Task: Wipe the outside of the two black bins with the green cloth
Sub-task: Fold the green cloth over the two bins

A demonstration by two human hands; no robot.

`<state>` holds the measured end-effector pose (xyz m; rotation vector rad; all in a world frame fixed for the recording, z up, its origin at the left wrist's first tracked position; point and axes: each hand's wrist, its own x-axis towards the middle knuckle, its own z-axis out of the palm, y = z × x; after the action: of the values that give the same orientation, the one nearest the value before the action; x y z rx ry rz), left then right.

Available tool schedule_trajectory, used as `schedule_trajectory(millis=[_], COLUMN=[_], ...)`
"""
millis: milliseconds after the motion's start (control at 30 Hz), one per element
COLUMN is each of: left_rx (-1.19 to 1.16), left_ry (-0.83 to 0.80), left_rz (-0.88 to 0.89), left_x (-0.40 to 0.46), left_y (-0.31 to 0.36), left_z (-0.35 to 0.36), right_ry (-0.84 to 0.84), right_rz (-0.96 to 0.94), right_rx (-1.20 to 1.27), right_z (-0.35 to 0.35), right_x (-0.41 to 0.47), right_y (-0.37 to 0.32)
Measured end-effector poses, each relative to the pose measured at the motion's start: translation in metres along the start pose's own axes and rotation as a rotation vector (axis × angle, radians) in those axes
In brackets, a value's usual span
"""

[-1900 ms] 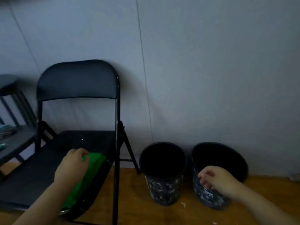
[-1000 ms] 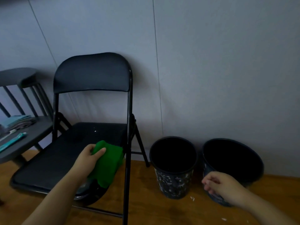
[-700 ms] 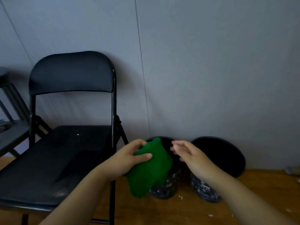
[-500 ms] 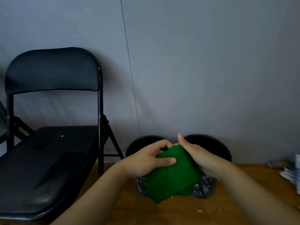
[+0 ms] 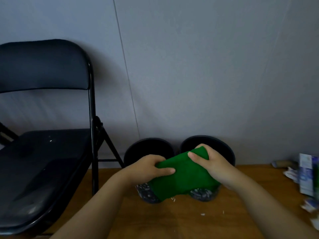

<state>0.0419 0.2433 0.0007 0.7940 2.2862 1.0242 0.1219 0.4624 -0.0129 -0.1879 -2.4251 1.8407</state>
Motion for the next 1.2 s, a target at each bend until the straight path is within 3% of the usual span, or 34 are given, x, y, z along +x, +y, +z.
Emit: schedule_trajectory(millis=[67, 233, 367, 500, 567, 667, 767, 900, 1000, 1067, 1133, 1200], left_rx=[-0.112, -0.829, -1.102, -1.098, -1.038, -0.872, -0.761, -0.627, -0.362, -0.484, -0.844, -1.023], left_ry=[-0.033, 0.092, 0.089, 0.199, 0.276, 0.407, 0.479, 0.512, 0.51, 0.353, 0.135, 0.073], left_rz=[-0.034, -0.035, -0.005, -0.027, -0.064, -0.122, -0.152, -0.242, -0.325, -0.252, -0.165, -0.105], left_x=[-0.002, -0.004, 0.001, 0.011, 0.015, 0.021, 0.026, 0.036, 0.038, 0.035, 0.029, 0.025], left_y=[-0.01, -0.03, -0.032, -0.028, -0.025, -0.021, -0.016, -0.018, -0.016, -0.008, 0.009, 0.014], left_z=[-0.003, 0.006, 0.021, 0.028, 0.029, 0.029, 0.028, 0.031, 0.039, 0.048, 0.058, 0.062], right_ry=[0.052, 0.168, 0.227, -0.013, -0.081, -0.045, 0.094, 0.171, 0.198, 0.183, 0.112, 0.017], right_rz=[0.007, 0.01, 0.039, 0.258, 0.278, 0.191, 0.091, 0.023, 0.008, 0.019, 0.058, 0.088], right_rx=[-0.005, -0.107, 0.021, 0.52, 0.616, 0.592, 0.417, 0.322, 0.286, 0.223, 0.205, 0.237], right_z=[-0.005, -0.01, -0.01, -0.013, -0.014, -0.008, -0.001, 0.007, 0.018, 0.026, 0.031, 0.035], right_x=[0.0, 0.001, 0.001, -0.006, -0.008, -0.005, -0.002, 0.003, 0.005, 0.006, 0.004, 0.001], right_y=[0.002, 0.006, 0.005, 0.007, 0.01, 0.01, 0.004, -0.004, -0.009, -0.01, -0.012, -0.013])
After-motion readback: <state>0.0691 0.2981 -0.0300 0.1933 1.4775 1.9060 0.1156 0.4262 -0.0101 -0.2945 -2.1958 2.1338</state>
